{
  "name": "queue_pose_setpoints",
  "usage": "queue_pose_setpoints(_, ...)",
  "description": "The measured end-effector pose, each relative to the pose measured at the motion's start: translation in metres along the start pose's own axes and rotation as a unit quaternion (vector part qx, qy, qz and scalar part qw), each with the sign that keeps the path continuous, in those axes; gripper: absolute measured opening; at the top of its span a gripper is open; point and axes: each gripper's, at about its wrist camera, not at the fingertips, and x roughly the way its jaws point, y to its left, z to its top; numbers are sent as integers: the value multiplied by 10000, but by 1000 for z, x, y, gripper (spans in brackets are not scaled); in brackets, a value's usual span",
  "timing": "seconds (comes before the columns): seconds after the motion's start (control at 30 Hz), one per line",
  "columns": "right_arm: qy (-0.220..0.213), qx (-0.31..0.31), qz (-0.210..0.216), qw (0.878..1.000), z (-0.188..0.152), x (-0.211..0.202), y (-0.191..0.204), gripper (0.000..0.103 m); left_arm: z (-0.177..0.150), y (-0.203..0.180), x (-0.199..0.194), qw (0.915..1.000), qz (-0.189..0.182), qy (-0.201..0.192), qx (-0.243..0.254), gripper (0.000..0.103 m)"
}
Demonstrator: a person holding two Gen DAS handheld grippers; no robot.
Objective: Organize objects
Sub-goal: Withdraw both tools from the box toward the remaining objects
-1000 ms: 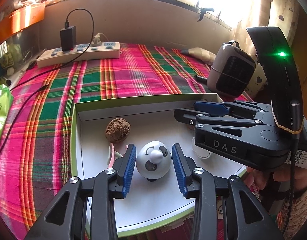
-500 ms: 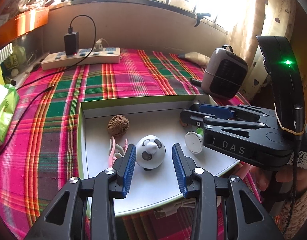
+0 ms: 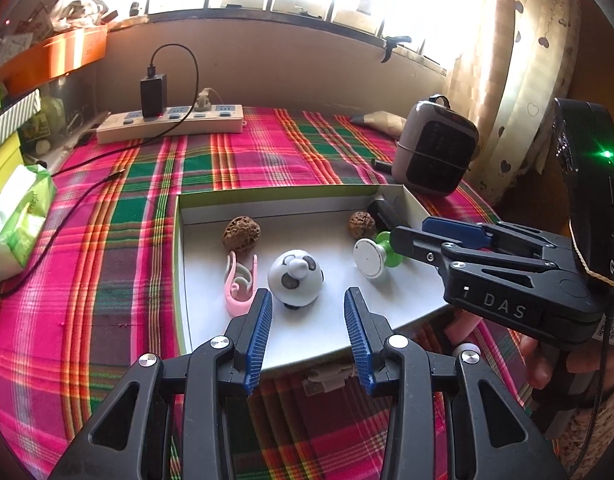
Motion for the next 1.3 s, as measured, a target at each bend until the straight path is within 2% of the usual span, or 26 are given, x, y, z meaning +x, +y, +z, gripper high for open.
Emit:
queue_pose_setpoints(0.47,-231,140,-69,9996,-32,-31,-1,41,-23,2,-18,10000,-3,-45,-19,36)
queue_pose_setpoints(0.73,-228,215,-108,9995,-54,-41,-3,41,-36,-7,-17,9996,-170,83,217,36)
queue_pose_setpoints(1.1,-123,407,-228,9988,-87,-50,-16,42,-39,-20,-6,9977,-195,179,622,38)
queue_pose_setpoints(1.3,-3,446,-234,9987,-94,-46,-20,42,-41,-27,2,9961,-200,272,817,38)
